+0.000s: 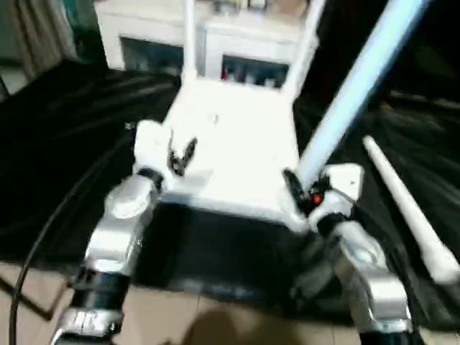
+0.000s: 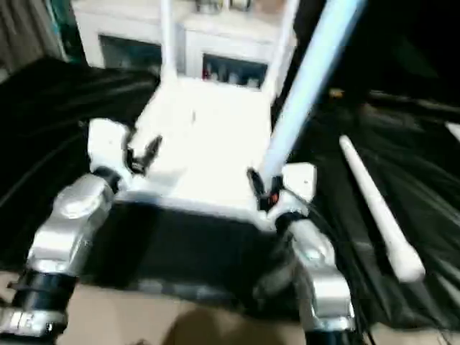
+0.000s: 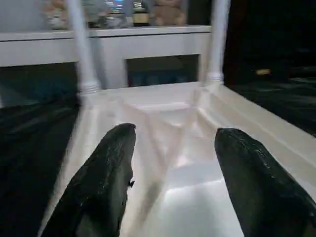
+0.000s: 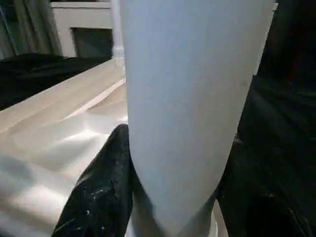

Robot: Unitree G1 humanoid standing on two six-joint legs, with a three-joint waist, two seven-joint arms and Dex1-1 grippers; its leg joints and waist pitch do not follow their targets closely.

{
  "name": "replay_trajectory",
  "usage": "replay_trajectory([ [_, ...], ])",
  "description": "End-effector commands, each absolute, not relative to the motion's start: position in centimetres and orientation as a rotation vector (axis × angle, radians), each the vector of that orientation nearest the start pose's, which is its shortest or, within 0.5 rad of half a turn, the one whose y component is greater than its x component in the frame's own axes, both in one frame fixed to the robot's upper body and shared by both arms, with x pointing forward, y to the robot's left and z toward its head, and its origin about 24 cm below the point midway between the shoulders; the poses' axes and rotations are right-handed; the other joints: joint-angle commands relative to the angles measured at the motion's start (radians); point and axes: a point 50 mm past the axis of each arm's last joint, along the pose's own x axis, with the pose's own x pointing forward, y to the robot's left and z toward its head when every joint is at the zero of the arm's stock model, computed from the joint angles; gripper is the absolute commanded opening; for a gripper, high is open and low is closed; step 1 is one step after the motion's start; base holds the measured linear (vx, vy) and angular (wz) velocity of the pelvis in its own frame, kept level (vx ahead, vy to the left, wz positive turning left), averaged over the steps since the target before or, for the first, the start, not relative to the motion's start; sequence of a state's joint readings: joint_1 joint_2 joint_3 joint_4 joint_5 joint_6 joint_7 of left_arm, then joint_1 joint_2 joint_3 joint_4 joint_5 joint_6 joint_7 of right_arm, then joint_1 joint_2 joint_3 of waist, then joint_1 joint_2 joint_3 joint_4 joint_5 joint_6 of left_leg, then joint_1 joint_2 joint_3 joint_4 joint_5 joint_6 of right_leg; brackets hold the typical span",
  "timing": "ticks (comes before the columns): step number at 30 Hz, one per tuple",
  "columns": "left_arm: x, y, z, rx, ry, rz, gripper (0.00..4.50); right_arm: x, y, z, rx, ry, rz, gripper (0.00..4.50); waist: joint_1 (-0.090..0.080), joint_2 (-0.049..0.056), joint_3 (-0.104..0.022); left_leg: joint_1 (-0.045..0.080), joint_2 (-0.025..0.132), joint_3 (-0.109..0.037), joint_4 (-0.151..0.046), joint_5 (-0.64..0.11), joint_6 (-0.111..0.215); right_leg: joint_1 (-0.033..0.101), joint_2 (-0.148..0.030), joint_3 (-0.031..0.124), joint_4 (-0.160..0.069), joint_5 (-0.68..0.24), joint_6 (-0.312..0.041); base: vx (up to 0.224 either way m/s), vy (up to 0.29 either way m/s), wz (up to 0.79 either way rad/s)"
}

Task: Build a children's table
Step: Pick table leg

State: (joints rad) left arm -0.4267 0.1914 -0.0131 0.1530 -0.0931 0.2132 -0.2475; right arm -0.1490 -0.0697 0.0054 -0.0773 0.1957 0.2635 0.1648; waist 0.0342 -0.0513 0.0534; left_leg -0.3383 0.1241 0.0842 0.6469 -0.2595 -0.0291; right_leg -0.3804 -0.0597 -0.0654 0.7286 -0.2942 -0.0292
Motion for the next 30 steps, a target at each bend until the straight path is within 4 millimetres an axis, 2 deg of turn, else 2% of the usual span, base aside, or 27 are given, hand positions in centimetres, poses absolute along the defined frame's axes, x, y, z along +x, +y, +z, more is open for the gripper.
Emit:
replay_trajectory([
  [1, 32.6, 12.8, 10.8, 0.109, -0.044, -0.399, 2.96, 27.9, -15.2, 7.8, 0.107, 0.015, 0.203, 1.86, -0.028, 0.004, -0.055, 0.087, 0.102, -0.053, -0.129, -0.11, 0.376, -0.035, -0.049, 0.036, -0.089, 0.084, 0.016, 0.141, -0.017, 0.01],
  [2, 32.0, 12.2, 10.4, 0.068, -0.039, -0.479, 2.96, 27.7, -15.1, 7.9, 0.105, 0.011, 0.212, 1.86, -0.018, -0.022, -0.056, 0.054, 0.064, -0.011, -0.112, -0.15, 0.324, 0.008, -0.077, 0.066, -0.144, 0.084, -0.002, 0.124, -0.059, 0.01],
  [3, 31.8, 12.0, 10.3, 0.044, -0.039, -0.515, 2.96, 27.6, -15.1, 8.0, 0.105, 0.01, 0.215, 1.86, 0.029, -0.062, -0.079, -0.053, -0.031, 0.039, 0.014, -0.109, 0.252, 0.15, -0.155, 0.174, -0.202, 0.007, -0.065, 0.124, -0.079, 0.08],
  [4, 31.0, 11.5, 9.9, 0.03, -0.022, -0.613, 2.96, 27.5, -15.1, 8.1, 0.106, 0.011, 0.232, 1.86, 0.048, -0.053, -0.079, -0.089, 0.005, 0.011, 0.048, 0.025, 0.155, 0.171, -0.203, 0.189, -0.192, 0.145, -0.151, 0.124, -0.079, 0.08],
  [5, 30.5, 11.3, 9.6, 0.022, -0.009, -0.678, 2.96, 27.4, -15.1, 8.1, 0.108, 0.011, 0.243, 1.86, 0.049, -0.052, -0.078, -0.099, 0.007, 0.005, 0.035, 0.096, 0.11, 0.168, -0.181, 0.167, -0.167, 0.304, -0.165, 0.135, -0.059, 0.01],
  [6, 29.9, 11.0, 9.2, 0.022, 0.011, -0.753, 2.96, 27.3, -15.0, 8.2, 0.104, 0.012, 0.267, 1.86, 0.039, -0.04, -0.084, -0.107, 0.03, 0.0, -0.027, 0.27, 0.044, 0.157, -0.129, 0.11, -0.105, 0.67, -0.179, 0.056, -0.051, -0.1],
  [7, 29.3, 10.9, 8.9, 0.011, 0.029, -0.828, 3.13, 27.2, -15.0, 8.2, 0.099, 0.016, 0.298, 1.86, 0.029, -0.005, -0.084, -0.064, 0.038, 0.009, -0.08, 0.429, 0.043, 0.106, -0.061, 0.056, -0.081, 0.851, -0.14, 0.056, -0.051, -0.1],
  [8, 28.8, 10.8, 8.7, -0.002, 0.043, -0.895, 3.23, 27.0, -15.0, 8.2, 0.091, 0.02, 0.328, 1.86, 0.02, 0.004, -0.086, -0.055, 0.051, 0.001, -0.069, 0.481, 0.073, 0.093, -0.039, 0.051, -0.067, 0.868, -0.122, 0.0, 0.0, 0.0],
  [9, 28.1, 10.8, 8.1, 0.043, 0.088, -0.994, 3.3, 26.7, -15.1, 8.3, 0.082, 0.035, 0.392, 1.86, 0.012, 0.006, -0.097, -0.014, 0.079, -0.014, -0.046, 0.609, 0.094, 0.063, -0.035, 0.05, -0.068, 0.785, -0.117, 0.061, -0.021, -0.02],
  [10, 27.7, 10.8, 7.7, 0.077, 0.121, -1.055, 3.3, 26.5, -15.2, 8.3, 0.077, 0.046, 0.435, 1.86, 0.008, -0.003, -0.089, -0.011, 0.084, -0.014, -0.055, 0.589, 0.11, 0.059, -0.047, 0.059, -0.087, 0.66, -0.116, 0.061, -0.021, -0.02],
  [11, 27.7, 10.8, 7.7, 0.077, 0.121, -1.055, 3.3, 26.5, -15.2, 8.3, 0.077, 0.046, 0.435, 1.86, 0.013, -0.001, -0.081, -0.015, 0.079, -0.005, -0.06, 0.519, 0.107, 0.058, -0.055, 0.063, -0.099, 0.604, -0.123, 0.072, -0.001, 0.01],
  [12, 27.6, 10.8, 7.4, 0.132, 0.144, -1.095, 3.43, 26.2, -15.4, 8.3, 0.061, 0.057, 0.481, 1.86, 0.02, -0.006, -0.067, -0.025, 0.083, 0.008, -0.08, 0.313, 0.087, 0.064, -0.073, 0.07, -0.121, 0.457, -0.149, 0.0, 0.0, 0.0],
  [13, 27.7, 10.8, 7.1, 0.193, 0.157, -1.127, 3.43, 25.9, -15.7, 8.3, 0.048, 0.072, 0.519, 1.86, 0.026, -0.006, -0.061, -0.025, 0.088, 0.011, -0.089, 0.201, 0.075, 0.067, -0.08, 0.072, -0.131, 0.365, -0.163, 0.0, 0.0, 0.0],
  [14, 27.8, 10.8, 7.0, 0.221, 0.166, -1.143, 3.43, 25.8, -15.9, 8.2, 0.039, 0.08, 0.533, 1.86, 0.035, -0.004, -0.053, -0.011, 0.099, 0.02, -0.103, 0.024, 0.043, 0.062, -0.083, 0.075, -0.147, 0.201, -0.186, 0.0, 0.0, 0.0],
  [15, 28.2, 10.6, 6.7, 0.29, 0.197, -1.197, 3.43, 25.5, -16.6, 8.2, 0.018, 0.105, 0.575, 1.86, 0.034, -0.006, -0.047, -0.006, 0.105, 0.03, -0.115, -0.086, 0.022, 0.062, -0.084, 0.074, -0.16, 0.072, -0.192, -0.065, 0.012, 0.1],
  [16, 28.2, 10.6, 6.7, 0.295, 0.202, -1.205, 3.43, 25.5, -16.7, 8.2, 0.016, 0.108, 0.579, 1.86, 0.038, -0.004, -0.041, 0.007, 0.111, 0.04, -0.125, -0.194, -0.01, 0.052, -0.084, 0.074, -0.171, -0.078, -0.179, -0.065, 0.012, 0.1],
  [17, 28.6, 10.4, 6.6, 0.326, 0.227, -1.241, 3.43, 25.3, -17.1, 8.2, 0.002, 0.124, 0.603, 1.86, 0.033, -0.011, -0.033, 0.0, 0.109, 0.044, -0.132, -0.232, -0.024, 0.053, -0.085, 0.074, -0.179, -0.156, -0.165, -0.081, 0.018, 0.05],
  [18, 29.1, 10.2, 6.5, 0.35, 0.247, -1.277, 3.43, 25.2, -17.5, 8.3, -0.013, 0.137, 0.625, 1.86, 0.034, -0.011, -0.025, 0.009, 0.11, 0.047, -0.136, -0.314, -0.057, 0.04, -0.09, 0.076, -0.196, -0.319, -0.132, -0.087, 0.023, 0.0],
  [19, 29.5, 10.0, 6.6, 0.365, 0.256, -1.294, 3.43, 25.2, -17.7, 8.3, -0.02, 0.144, 0.638, 1.86, 0.035, -0.012, -0.028, 0.012, 0.11, 0.045, -0.135, -0.338, -0.075, 0.04, -0.1, 0.079, -0.204, -0.403, -0.105, -0.087, 0.023, 0.0],
  [21, 30.2, 9.7, 6.9, 0.395, 0.255, -1.309, 3.17, 25.1, -17.9, 8.5, -0.03, 0.149, 0.651, 1.86, 0.035, -0.014, -0.035, -0.004, 0.112, 0.043, -0.139, -0.275, -0.073, 0.048, -0.103, 0.081, -0.201, -0.357, -0.089, -0.034, 0.013, -0.02],
  [22, 30.9, 9.2, 7.1, 0.41, 0.269, -1.324, 3.09, 25.1, -18.2, 8.5, -0.043, 0.154, 0.66, 1.86, 0.035, -0.008, -0.039, -0.003, 0.112, 0.046, -0.138, -0.238, -0.069, 0.046, -0.099, 0.08, -0.196, -0.28, -0.096, 0.0, 0.0, 0.0],
  [24, 31.3, 8.9, 7.3, 0.428, 0.275, -1.343, 3.09, 25.1, -18.4, 8.6, -0.055, 0.155, 0.665, 1.86, 0.038, -0.013, -0.043, -0.002, 0.114, 0.05, -0.135, -0.212, -0.061, 0.046, -0.1, 0.079, -0.19, -0.22, -0.115, 0.0, 0.0, 0.0],
  [25, 31.3, 8.9, 7.3, 0.432, 0.278, -1.349, 3.09, 25.1, -18.4, 8.6, -0.055, 0.155, 0.665, 1.86, 0.038, -0.014, -0.044, -0.008, 0.115, 0.05, -0.135, -0.19, -0.053, 0.048, -0.103, 0.077, -0.187, -0.193, -0.129, 0.0, 0.0, 0.0],
  [26, 31.5, 8.7, 7.2, 0.457, 0.301, -1.392, 2.94, 25.0, -18.6, 8.7, -0.062, 0.155, 0.664, 1.86, 0.04, 0.006, -0.043, -0.008, 0.114, 0.049, -0.135, -0.188, -0.055, 0.047, -0.104, 0.078, -0.185, -0.182, -0.136, 0.0, 0.0, 0.0],
  [27, 31.6, 8.6, 7.2, 0.471, 0.316, -1.415, 2.8, 25.0, -18.7, 8.8, -0.069, 0.152, 0.661, 1.86, 0.036, -0.002, -0.048, -0.01, 0.114, 0.051, -0.132, -0.17, -0.052, 0.05, -0.102, 0.078, -0.185, -0.137, -0.143, 0.0, 0.0, 0.0],
  [28, 31.7, 8.6, 7.0, 0.49, 0.334, -1.429, 2.68, 24.9, -18.7, 8.8, -0.07, 0.152, 0.659, 1.86, 0.039, 0.004, -0.052, -0.012, 0.113, 0.052, -0.129, -0.128, -0.041, 0.054, -0.102, 0.077, -0.176, -0.071, -0.154, 0.0, 0.0, 0.0],
  [30, 31.8, 8.6, 6.9, 0.502, 0.344, -1.438, 2.52, 24.9, -18.8, 8.8, -0.071, 0.153, 0.66, 1.86, 0.037, -0.002, -0.056, -0.015, 0.11, 0.057, -0.121, -0.065, -0.012, 0.057, -0.099, 0.077, -0.168, 0.034, -0.177, 0.0, 0.0, 0.0],
])
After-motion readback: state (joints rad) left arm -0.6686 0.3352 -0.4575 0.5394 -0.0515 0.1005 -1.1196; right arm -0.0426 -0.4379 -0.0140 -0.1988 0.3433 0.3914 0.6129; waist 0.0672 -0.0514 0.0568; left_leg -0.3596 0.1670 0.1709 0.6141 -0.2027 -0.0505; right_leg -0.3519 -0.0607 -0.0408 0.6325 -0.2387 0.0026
